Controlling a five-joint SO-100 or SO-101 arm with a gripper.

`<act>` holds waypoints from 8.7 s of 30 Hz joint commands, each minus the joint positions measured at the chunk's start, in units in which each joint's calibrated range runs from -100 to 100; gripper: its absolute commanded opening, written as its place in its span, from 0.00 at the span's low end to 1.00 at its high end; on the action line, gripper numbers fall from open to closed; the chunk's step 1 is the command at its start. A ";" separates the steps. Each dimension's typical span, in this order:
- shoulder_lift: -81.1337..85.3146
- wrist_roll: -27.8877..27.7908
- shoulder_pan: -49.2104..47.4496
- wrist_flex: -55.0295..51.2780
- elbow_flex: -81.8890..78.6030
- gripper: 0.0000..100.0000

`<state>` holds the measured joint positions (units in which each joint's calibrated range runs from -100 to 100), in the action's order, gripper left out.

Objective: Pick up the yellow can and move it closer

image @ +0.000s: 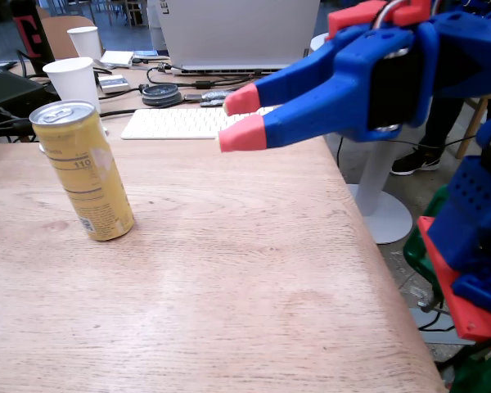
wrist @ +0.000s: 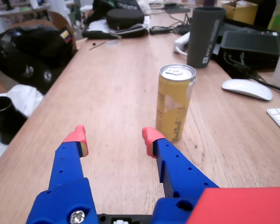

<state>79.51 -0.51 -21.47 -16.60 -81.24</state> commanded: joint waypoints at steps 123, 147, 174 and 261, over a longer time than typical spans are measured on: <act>-110.12 -0.15 14.70 65.13 57.79 0.59; -124.45 -0.20 15.88 58.97 84.60 0.58; -126.25 -0.15 15.71 53.88 89.50 0.31; 16.55 -0.10 12.67 -9.26 -18.19 0.23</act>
<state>94.12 -0.46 -9.25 -25.80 -99.01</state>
